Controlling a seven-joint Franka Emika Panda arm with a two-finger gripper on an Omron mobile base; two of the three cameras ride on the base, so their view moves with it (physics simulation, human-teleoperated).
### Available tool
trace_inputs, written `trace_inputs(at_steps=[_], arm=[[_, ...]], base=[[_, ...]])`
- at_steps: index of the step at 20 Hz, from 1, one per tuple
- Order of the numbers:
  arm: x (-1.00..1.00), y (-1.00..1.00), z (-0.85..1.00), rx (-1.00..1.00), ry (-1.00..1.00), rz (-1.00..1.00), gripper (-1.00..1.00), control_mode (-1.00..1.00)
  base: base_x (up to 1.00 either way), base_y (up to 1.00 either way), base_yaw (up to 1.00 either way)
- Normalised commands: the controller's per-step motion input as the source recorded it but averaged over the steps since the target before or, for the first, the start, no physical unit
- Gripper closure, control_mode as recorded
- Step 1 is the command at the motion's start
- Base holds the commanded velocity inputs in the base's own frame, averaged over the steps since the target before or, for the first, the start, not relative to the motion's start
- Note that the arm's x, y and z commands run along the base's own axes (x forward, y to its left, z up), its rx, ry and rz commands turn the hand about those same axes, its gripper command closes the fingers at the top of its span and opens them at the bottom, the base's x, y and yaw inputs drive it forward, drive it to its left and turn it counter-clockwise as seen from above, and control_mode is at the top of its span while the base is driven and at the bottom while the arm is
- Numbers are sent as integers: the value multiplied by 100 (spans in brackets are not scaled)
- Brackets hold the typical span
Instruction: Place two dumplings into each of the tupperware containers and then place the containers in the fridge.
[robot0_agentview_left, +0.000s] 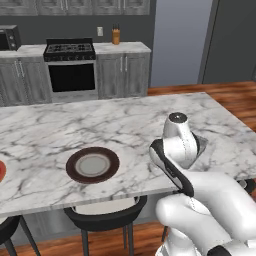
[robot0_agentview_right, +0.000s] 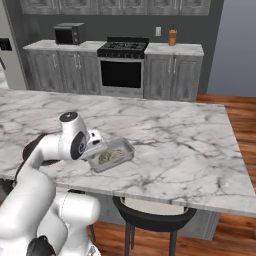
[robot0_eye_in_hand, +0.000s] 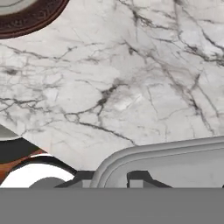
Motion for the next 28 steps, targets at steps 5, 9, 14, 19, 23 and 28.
trace_inputs(at_steps=[5,9,14,19,23,28], arm=[[-100,0,22,-3,-6,16,100,-100],[-100,-9,2,0,-11,15,100,-100],[-54,-4,21,0,-13,19,100,-100],[-4,0,0,0,-9,14,100,-100],[-1,1,0,-3,-1,12,100,-100],[0,0,0,0,0,0,100,100]], base=[[0,0,0],[0,0,0],[0,0,0],[0,0,0],[0,0,0],[-63,0,9]])
